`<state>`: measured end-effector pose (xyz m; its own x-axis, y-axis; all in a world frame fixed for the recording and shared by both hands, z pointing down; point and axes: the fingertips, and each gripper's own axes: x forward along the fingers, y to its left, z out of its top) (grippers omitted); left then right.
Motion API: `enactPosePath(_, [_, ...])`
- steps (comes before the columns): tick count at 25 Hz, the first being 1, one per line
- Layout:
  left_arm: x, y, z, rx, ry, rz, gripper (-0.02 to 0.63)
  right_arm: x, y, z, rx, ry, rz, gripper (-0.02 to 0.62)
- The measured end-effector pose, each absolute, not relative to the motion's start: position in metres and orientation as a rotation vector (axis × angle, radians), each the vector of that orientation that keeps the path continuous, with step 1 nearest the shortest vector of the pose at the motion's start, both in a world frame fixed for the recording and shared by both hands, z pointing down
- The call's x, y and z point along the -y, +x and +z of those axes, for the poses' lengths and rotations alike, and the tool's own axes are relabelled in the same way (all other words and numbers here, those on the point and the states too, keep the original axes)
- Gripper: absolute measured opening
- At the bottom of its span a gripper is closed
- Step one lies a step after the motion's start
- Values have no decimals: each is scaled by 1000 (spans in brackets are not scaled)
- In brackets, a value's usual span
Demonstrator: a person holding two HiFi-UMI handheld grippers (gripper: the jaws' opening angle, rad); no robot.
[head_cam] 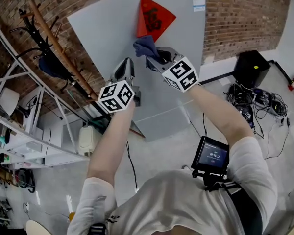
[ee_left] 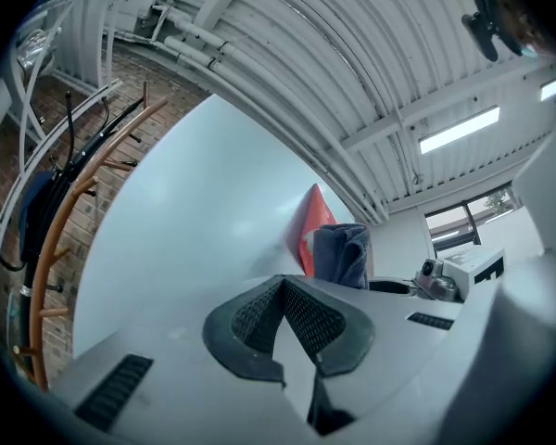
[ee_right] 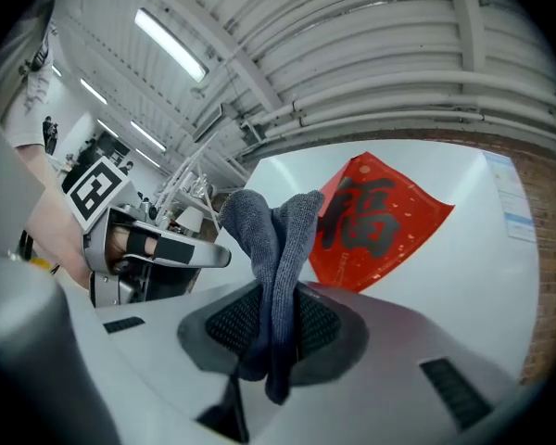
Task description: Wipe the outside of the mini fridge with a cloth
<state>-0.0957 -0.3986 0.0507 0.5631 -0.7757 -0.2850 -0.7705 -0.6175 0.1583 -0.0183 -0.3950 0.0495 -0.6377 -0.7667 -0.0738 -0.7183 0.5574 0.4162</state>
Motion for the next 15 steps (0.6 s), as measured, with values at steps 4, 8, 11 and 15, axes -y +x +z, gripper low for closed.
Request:
enactPosePath(4, [404,-72,51,1346,2770,-517,0,407,17,51,2653,1354,-595,74])
enactPosePath(8, [410,-52,50,1343,2777,-515,0,426,46,54,2622,1427,-531,74])
enactPosePath(11, [414,-40,49,1346,2778,-518,0,438,62,55,2611,1460,-486,74])
enactPosePath(15, [420,-23,48,1336,2787,-518,0,442,79,54,2615,1460,-480,74])
